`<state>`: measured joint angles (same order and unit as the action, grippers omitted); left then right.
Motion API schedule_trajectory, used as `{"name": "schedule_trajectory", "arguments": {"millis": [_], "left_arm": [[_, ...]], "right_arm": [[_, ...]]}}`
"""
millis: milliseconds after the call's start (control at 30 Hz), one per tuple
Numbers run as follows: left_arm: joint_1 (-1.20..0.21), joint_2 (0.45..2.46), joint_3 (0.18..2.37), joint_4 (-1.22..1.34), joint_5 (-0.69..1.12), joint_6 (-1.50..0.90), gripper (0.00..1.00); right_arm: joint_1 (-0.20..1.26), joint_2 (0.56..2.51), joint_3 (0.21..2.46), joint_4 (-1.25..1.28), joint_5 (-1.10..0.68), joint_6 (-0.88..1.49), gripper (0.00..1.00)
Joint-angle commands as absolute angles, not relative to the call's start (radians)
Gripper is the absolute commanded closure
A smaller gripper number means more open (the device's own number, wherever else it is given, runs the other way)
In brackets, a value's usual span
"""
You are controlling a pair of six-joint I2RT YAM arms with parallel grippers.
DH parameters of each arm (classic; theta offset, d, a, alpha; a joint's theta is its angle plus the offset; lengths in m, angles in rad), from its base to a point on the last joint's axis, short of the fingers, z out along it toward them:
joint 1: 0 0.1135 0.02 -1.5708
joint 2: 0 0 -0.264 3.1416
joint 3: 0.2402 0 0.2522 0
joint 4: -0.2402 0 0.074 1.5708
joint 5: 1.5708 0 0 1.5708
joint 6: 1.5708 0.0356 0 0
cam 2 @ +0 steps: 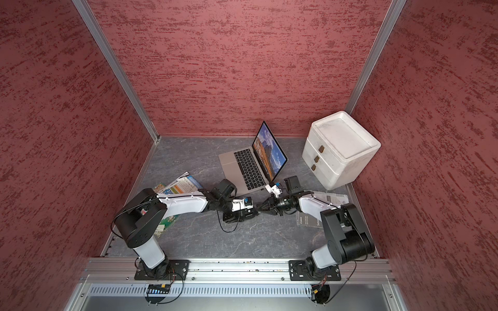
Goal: Insert the wireless mouse receiver into the laptop
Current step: Pick up the mouse from the center of the board, then close the lid on the mouse.
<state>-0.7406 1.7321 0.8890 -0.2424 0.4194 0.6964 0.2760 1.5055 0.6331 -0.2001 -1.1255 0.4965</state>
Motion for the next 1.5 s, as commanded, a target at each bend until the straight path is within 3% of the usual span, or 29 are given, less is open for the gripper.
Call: {"name": "schedule_trajectory", "arguments": {"millis": [0, 733, 1467], "left_arm": [[-0.727, 1.746, 0.92, -0.228, 0.458, 0.74, 0.55], [-0.744, 1.815, 0.98, -0.321, 0.465, 0.77, 0.62], [-0.742, 1.829, 0.999, -0.346, 0.474, 0.764, 0.66]], "right_arm": [[0.284, 1.544, 0.661, -0.146, -1.142, 0.486, 1.0], [0.283, 1.718, 0.716, -0.156, -1.145, 0.392, 1.0], [0.283, 1.652, 0.587, -0.002, -1.048, 0.509, 1.0]]}}
